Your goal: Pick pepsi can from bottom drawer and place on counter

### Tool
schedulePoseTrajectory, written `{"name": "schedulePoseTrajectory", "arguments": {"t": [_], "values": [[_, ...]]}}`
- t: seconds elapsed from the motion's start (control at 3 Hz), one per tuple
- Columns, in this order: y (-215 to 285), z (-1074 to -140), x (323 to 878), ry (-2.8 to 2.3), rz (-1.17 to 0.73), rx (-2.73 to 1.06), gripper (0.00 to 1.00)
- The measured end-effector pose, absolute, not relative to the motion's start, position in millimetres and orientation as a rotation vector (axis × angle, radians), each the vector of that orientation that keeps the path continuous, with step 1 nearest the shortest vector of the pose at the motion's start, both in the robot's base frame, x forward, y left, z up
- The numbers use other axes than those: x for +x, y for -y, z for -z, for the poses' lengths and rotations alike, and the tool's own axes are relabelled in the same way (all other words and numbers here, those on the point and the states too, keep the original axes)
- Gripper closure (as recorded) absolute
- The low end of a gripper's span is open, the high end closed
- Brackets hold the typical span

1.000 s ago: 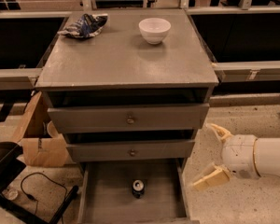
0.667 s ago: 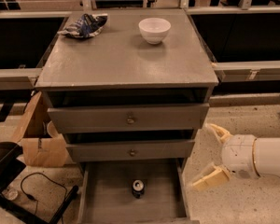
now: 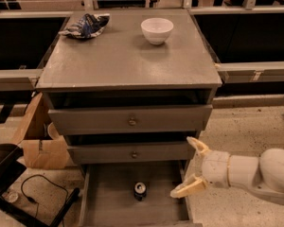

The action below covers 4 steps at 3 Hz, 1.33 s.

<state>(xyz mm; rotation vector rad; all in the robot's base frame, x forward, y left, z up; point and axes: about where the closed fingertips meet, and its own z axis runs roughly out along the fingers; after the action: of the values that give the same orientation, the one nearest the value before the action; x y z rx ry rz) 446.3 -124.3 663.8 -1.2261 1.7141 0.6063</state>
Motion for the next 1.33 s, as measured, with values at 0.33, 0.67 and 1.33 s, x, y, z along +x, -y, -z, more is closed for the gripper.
{"name": "schedulePoseTrajectory", "arguments": {"t": [0.33, 0.67, 1.33], "values": [[111.7, -604.5, 468.5, -1.625, -0.597, -1.214, 0.0], [110.0, -554.6, 490.6, -1.55, -0.63, -1.161, 0.0], [100.7, -524.5, 485.1, -1.558, -0.694, -1.112, 0.0]]}}
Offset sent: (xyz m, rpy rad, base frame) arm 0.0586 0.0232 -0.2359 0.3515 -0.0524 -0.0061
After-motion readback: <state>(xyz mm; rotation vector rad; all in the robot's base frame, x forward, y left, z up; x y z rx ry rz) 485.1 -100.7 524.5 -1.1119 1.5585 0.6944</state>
